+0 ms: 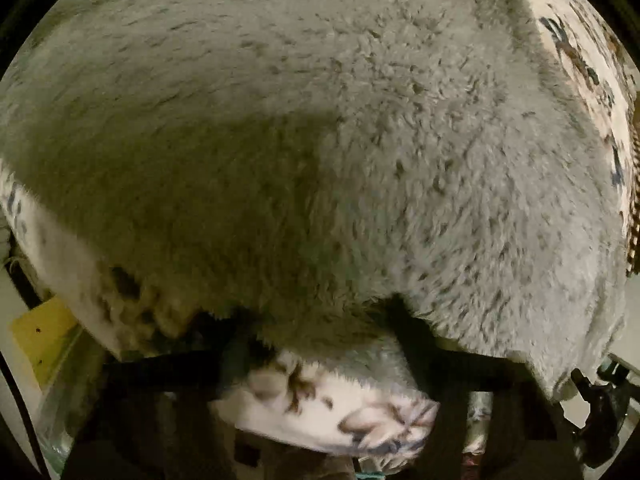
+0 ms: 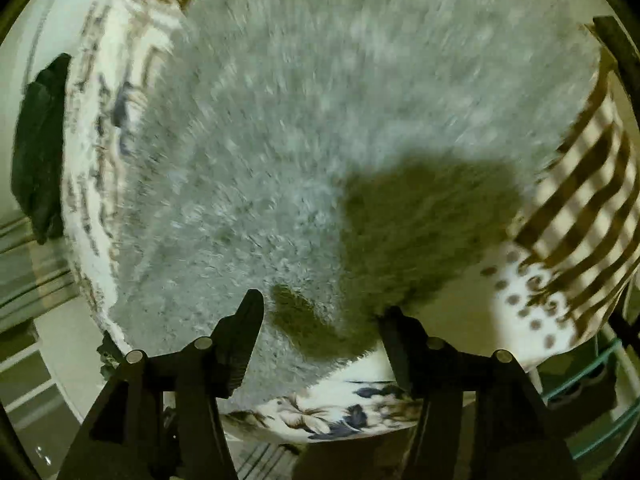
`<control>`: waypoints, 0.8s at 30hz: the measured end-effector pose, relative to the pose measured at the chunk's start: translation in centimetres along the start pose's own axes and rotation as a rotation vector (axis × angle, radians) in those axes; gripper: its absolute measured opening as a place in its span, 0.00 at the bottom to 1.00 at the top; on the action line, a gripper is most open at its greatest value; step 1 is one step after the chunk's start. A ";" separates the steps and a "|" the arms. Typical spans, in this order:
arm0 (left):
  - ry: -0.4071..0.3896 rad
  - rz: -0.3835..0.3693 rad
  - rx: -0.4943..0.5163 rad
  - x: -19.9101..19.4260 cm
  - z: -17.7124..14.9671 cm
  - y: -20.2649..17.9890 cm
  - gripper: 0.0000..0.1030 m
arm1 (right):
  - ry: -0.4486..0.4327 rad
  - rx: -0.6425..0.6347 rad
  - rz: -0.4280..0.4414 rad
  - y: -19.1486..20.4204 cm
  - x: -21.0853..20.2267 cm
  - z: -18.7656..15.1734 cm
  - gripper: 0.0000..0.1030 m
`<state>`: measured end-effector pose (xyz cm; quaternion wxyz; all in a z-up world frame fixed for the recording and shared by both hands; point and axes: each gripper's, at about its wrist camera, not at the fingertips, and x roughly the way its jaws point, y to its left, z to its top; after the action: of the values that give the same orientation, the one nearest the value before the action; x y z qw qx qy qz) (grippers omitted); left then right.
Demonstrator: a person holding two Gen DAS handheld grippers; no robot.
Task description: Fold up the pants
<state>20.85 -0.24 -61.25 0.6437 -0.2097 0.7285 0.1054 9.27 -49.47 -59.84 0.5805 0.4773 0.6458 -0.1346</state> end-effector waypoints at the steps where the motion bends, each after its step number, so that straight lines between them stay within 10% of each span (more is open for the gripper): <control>1: -0.014 -0.003 0.005 0.0 -0.1 -0.1 0.29 | -0.008 0.002 -0.017 0.2 0.2 -0.1 0.22; 2: -0.025 -0.002 0.009 -0.3 0.0 -0.3 0.17 | -0.009 -0.005 -0.064 0.6 0.6 -0.2 0.07; 7: -0.095 0.001 0.087 -3.4 -1.6 -0.7 0.08 | -0.086 -0.032 -0.133 1.6 -0.9 -1.9 0.05; 16: -0.025 0.067 0.174 -3.6 -2.6 -2.2 0.08 | 0.027 -0.027 -0.108 0.8 0.3 -2.1 0.19; 17: -0.022 0.064 0.172 -3.8 -2.5 -2.4 0.12 | 0.029 -0.012 -0.060 0.2 0.3 -1.9 0.26; 19: -0.046 0.038 0.211 -5.2 -2.6 -4.4 0.28 | -0.039 0.009 0.007 -1.0 -1.0 -1.9 0.75; 21: -0.113 0.060 0.308 -6.9 -3.1 -7.7 0.69 | -0.130 0.024 0.033 -2.4 -2.8 -1.8 0.80; 24: -0.192 0.045 0.421 -7.8 -3.6 -12.4 0.88 | -0.198 0.106 0.111 -5.9 -4.1 -0.2 0.80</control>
<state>23.80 -11.50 -51.64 0.7369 -0.0435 0.6744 -0.0151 4.06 -54.17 -58.43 0.6218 0.5269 0.5499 -0.1827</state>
